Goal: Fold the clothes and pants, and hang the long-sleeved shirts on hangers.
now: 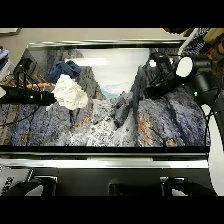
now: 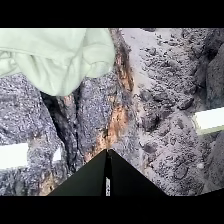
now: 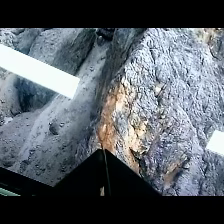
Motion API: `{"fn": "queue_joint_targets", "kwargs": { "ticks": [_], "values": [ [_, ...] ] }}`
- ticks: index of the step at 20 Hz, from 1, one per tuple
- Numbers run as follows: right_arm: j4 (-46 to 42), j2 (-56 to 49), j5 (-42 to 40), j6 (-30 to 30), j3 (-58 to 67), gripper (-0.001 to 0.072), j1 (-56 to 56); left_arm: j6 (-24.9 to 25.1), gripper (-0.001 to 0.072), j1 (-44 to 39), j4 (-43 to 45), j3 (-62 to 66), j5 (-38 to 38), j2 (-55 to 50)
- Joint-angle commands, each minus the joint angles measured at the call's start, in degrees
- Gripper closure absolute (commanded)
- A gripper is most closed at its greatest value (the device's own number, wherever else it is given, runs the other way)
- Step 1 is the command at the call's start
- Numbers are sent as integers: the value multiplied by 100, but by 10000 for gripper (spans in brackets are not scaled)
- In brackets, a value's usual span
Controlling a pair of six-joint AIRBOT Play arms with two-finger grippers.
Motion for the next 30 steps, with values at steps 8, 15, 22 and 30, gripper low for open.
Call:
{"fn": "queue_joint_targets", "kwargs": {
  "ticks": [8, 15, 22, 30],
  "values": [
    [2, -2, 2, 2, -2, 674, 7, 2, 688, -2, 2, -2, 0, -4],
    [2, -2, 0, 2, -2, 674, 7, 2, 687, -2, 2, -2, 0, -4],
    [2, -2, -4, 2, -2, 673, 7, -17, 688, -2, 0, -4, 468, -48],
    [7, -2, -144, 186, 0, 673, 7, -584, -13, -7, 328, 542, 1333, -1176]
  ]
}}
